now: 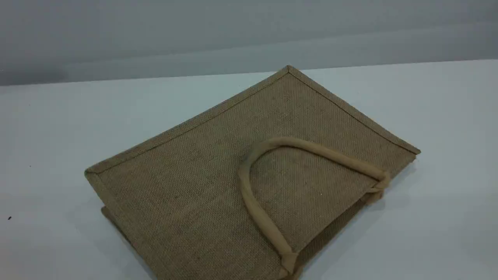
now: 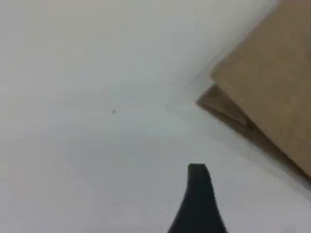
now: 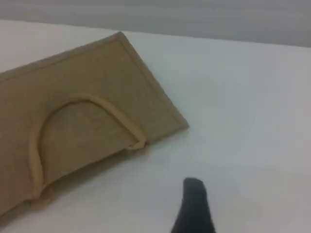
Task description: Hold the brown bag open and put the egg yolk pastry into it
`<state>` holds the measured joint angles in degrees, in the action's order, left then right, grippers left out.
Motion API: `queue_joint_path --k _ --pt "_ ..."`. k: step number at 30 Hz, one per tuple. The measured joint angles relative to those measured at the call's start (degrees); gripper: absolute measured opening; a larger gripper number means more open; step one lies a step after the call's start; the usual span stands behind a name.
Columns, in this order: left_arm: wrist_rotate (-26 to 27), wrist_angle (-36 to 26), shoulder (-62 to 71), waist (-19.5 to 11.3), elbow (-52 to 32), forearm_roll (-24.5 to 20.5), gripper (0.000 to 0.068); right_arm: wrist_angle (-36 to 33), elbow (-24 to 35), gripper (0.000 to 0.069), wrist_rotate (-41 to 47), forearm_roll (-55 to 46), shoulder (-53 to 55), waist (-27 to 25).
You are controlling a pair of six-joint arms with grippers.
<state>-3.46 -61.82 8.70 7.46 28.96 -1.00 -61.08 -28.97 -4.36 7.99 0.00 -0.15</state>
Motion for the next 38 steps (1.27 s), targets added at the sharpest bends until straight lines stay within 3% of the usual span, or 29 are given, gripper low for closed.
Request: queue_joint_path --k 4,11,38 --pt "-0.1 0.0 -2.7 -3.6 0.0 0.0 0.0492 0.0 0.0 0.0479 0.0 0.0 0.0 0.2" --pt "-0.1 -0.1 -8.7 -3.4 0.0 0.0 0.0492 0.0 0.0 0.0479 0.0 0.0 0.0 0.2" --pt "-0.1 -0.1 -8.7 -3.4 0.0 0.0 0.0492 0.0 0.0 0.0479 0.0 0.0 0.0 0.2"
